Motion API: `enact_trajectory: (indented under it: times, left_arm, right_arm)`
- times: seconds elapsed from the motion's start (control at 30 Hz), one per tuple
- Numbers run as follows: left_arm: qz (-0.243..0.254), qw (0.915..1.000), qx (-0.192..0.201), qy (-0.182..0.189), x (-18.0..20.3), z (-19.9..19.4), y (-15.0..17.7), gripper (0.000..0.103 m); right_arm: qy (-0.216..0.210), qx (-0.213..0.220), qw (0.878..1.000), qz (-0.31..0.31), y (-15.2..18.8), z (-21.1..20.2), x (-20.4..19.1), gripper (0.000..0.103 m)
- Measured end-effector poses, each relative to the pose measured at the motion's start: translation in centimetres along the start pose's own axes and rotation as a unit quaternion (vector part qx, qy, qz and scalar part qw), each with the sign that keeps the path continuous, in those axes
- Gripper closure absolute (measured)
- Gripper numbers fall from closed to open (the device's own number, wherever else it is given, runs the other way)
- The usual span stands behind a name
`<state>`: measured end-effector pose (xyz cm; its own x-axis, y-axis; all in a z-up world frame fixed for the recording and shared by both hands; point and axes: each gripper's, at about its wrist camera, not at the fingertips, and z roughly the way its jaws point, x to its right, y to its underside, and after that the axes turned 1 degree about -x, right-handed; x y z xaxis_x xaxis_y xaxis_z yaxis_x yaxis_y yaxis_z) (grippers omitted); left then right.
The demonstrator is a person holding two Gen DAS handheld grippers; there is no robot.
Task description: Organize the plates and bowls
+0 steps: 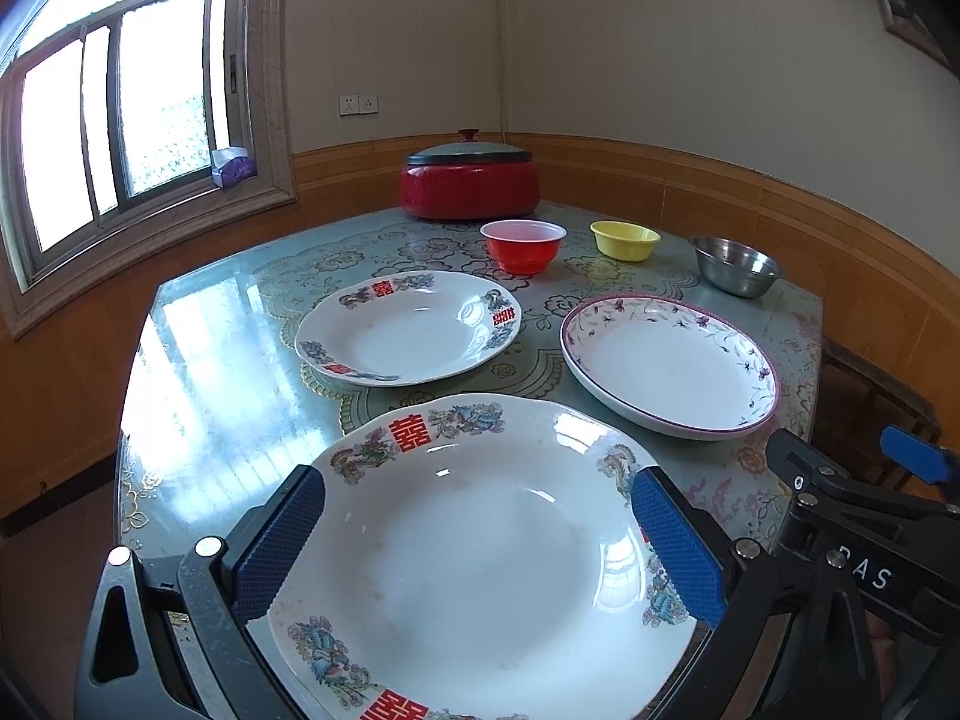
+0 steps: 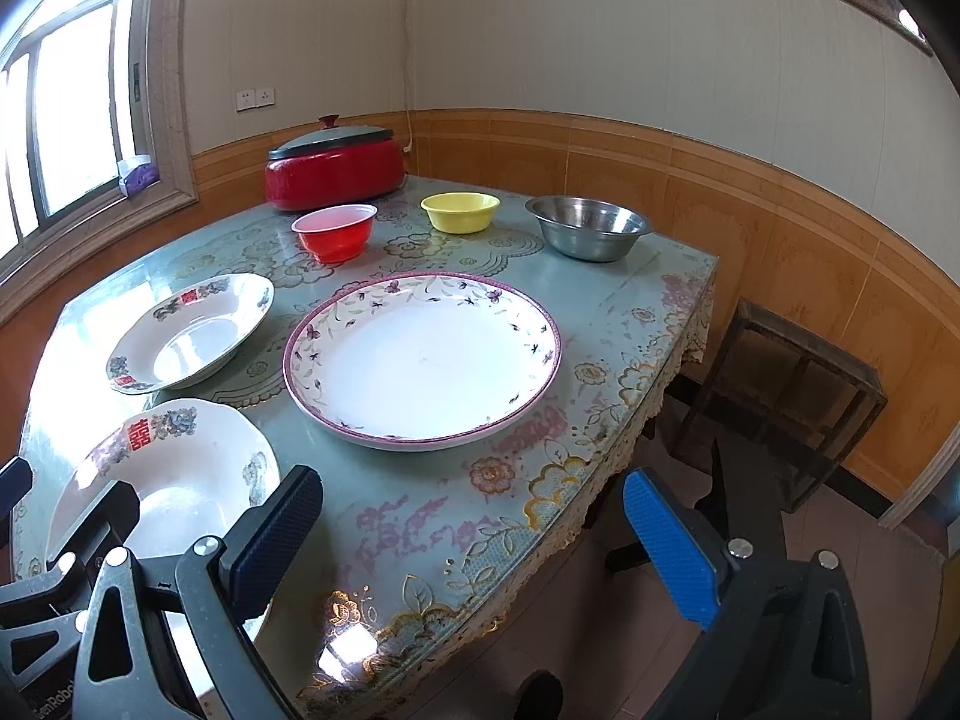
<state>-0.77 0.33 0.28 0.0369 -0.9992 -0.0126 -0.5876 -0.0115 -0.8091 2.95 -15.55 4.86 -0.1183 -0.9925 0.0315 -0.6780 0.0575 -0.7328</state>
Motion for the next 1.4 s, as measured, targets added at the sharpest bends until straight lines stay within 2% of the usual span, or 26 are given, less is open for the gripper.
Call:
enact_trajectory:
  times: [0.3,0.7,0.77,0.87,1.03,1.23,1.4]
  left_arm:
    - [-0.011,0.9997,-0.002,-0.021,0.4,0.7,-0.4,0.000]
    - [-0.012,0.9994,-0.013,-0.030,5.2,2.7,-1.8,0.000]
    - [-0.018,0.9997,-0.009,-0.017,6.0,2.9,-2.1,0.000]
    - [-0.037,0.9981,-0.009,0.047,6.9,3.5,-3.1,0.000]
    - [-0.058,0.9894,-0.059,0.119,9.7,5.9,-5.0,0.000]
    - [-0.083,0.9843,-0.099,0.121,12.6,8.5,-5.4,0.000]
    - [-0.099,0.9853,-0.112,0.083,13.4,9.9,-5.2,0.001]
  right_arm:
    - [-0.022,-0.003,1.000,-0.014,-0.7,1.3,0.1,0.000]
    - [-0.039,-0.017,0.999,-0.011,-2.5,4.4,4.5,0.000]
    - [-0.042,-0.016,0.999,-0.014,-3.2,5.0,5.4,0.000]
    - [-0.044,-0.009,0.999,-0.026,-4.7,5.7,7.2,0.000]
    - [-0.044,-0.009,0.998,-0.050,-6.8,7.1,10.6,0.000]
    - [-0.074,-0.038,0.995,-0.051,-7.8,9.9,15.3,0.000]
    - [-0.123,-0.064,0.989,-0.060,-8.6,12.4,18.0,0.000]
